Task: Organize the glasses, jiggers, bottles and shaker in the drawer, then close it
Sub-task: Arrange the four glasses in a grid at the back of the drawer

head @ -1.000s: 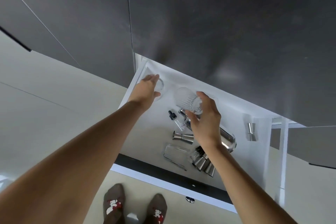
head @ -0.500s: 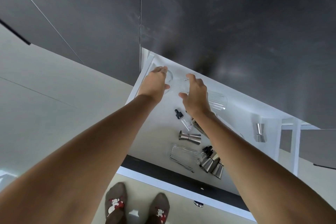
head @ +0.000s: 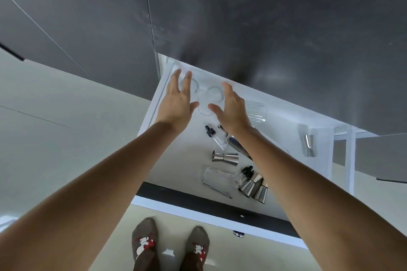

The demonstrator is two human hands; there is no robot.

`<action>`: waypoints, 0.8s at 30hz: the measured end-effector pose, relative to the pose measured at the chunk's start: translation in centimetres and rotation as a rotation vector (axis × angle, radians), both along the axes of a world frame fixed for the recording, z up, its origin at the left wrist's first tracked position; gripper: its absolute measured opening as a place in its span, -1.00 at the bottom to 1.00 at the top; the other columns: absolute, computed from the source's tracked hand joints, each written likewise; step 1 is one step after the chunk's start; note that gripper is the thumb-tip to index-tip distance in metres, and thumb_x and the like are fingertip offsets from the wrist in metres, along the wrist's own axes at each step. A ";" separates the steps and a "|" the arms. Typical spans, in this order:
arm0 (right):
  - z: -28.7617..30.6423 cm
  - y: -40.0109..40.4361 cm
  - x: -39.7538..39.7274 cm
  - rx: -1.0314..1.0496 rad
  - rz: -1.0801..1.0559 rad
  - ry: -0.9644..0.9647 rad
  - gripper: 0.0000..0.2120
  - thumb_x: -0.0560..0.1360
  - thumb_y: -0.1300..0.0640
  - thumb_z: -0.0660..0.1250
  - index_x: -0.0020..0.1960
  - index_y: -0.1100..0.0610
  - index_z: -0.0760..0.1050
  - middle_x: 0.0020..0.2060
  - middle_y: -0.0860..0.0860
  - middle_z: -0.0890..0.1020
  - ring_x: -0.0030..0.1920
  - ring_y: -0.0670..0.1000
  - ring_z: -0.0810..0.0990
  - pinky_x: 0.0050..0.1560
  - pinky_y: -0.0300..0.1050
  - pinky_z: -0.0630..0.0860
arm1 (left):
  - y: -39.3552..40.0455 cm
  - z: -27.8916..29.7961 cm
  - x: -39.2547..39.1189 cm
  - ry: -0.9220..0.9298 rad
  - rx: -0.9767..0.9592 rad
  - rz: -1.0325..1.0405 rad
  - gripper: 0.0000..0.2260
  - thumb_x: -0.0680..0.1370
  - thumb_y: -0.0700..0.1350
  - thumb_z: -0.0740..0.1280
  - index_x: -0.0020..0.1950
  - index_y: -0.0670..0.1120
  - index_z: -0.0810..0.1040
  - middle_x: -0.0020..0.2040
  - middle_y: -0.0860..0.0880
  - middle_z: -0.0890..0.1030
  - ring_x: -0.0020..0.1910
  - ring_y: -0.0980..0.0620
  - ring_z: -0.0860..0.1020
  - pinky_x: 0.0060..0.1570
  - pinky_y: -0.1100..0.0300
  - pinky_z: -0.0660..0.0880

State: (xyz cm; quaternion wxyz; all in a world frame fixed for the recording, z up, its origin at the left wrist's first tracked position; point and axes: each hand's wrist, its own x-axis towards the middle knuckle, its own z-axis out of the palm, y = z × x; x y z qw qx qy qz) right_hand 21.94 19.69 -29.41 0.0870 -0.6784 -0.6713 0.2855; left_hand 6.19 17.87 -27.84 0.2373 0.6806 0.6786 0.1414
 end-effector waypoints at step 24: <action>-1.4 1.2 9.4 -0.158 0.305 -0.449 -0.48 0.36 0.26 0.51 0.24 0.22 0.39 0.09 0.18 0.55 0.00 0.16 0.56 -0.05 0.01 0.57 | -10.2 -5.4 4.2 0.002 -0.534 -0.617 -0.38 0.29 0.11 0.54 0.26 -0.07 0.46 0.16 -0.04 0.55 0.09 -0.07 0.55 0.12 0.03 0.51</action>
